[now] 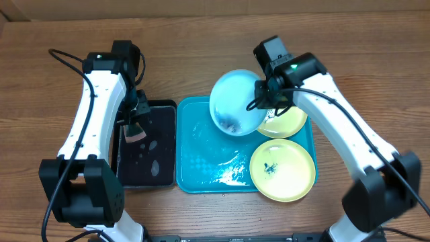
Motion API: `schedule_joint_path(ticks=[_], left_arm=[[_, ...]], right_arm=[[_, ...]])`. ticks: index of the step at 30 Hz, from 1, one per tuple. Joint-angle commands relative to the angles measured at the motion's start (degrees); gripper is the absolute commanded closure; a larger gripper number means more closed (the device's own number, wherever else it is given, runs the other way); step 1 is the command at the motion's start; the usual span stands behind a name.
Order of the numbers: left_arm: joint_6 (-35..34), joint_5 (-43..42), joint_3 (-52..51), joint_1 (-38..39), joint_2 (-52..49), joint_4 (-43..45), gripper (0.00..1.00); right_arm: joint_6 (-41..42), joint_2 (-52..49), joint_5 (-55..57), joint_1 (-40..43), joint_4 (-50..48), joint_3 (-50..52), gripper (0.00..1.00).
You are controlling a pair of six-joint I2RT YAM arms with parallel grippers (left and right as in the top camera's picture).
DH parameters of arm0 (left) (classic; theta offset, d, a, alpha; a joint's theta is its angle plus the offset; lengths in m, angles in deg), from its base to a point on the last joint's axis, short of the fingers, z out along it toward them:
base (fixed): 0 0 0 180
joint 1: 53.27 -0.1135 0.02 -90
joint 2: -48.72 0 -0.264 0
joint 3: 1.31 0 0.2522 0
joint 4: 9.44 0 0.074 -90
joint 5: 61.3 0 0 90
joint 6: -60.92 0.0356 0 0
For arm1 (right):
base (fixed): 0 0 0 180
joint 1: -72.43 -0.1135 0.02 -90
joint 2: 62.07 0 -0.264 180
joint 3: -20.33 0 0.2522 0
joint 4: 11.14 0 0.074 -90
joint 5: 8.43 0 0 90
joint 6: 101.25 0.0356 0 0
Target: Clean dirty plates on tray and stack at the side
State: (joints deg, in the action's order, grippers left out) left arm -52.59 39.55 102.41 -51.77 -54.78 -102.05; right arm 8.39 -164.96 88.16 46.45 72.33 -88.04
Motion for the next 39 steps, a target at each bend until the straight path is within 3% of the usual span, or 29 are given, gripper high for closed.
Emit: schedule_joint_path(ticks=[1,39], left_arm=[[1.3,-0.5,-0.1,0.0,1.3,0.2,0.95],[3.2,-4.1,-0.1,0.0,1.3,4.2,0.96]], right_arm=[[-2.1,3.5,7.9,-2.2,2.2,-4.3,0.96],[-2.1,3.1,53.2,-35.6,19.7,-4.0,0.96]])
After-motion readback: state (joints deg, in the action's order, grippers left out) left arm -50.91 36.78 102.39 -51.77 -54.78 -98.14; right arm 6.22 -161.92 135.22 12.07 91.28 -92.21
